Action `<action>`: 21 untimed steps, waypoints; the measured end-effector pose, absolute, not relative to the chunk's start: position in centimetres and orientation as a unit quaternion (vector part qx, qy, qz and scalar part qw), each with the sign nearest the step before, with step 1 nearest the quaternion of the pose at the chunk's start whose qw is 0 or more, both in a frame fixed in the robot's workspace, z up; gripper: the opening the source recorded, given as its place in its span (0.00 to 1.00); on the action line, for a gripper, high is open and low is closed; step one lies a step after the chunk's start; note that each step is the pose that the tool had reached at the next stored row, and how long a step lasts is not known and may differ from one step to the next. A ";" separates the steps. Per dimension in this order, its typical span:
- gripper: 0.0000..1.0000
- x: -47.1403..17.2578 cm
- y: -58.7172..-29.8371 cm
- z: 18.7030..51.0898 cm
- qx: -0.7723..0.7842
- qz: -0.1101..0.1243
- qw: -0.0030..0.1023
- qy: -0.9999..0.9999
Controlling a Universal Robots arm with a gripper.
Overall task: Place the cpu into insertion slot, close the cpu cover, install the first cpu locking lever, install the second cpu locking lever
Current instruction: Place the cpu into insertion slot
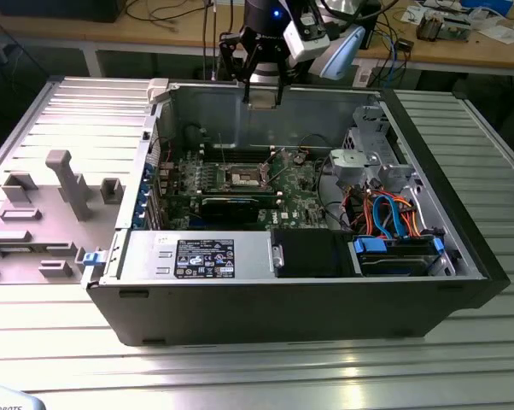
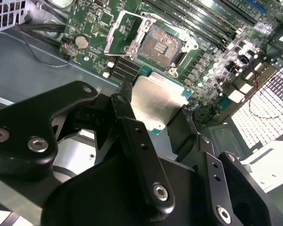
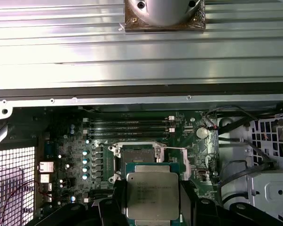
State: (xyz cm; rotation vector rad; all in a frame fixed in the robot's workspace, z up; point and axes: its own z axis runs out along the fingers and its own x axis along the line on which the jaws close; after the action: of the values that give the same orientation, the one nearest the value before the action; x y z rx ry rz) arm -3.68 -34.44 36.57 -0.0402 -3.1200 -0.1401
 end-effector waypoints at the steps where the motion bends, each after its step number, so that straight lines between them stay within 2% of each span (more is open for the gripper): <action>1: 0.54 -3.7 -34.4 36.6 -0.013 -0.045 0.009 -0.999; 21: 0.54 -3.9 -34.4 36.5 -0.055 -0.045 0.007 -0.997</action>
State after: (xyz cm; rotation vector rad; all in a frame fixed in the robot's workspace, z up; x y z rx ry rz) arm -3.92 -34.45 36.54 -0.1715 -3.1193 -0.1413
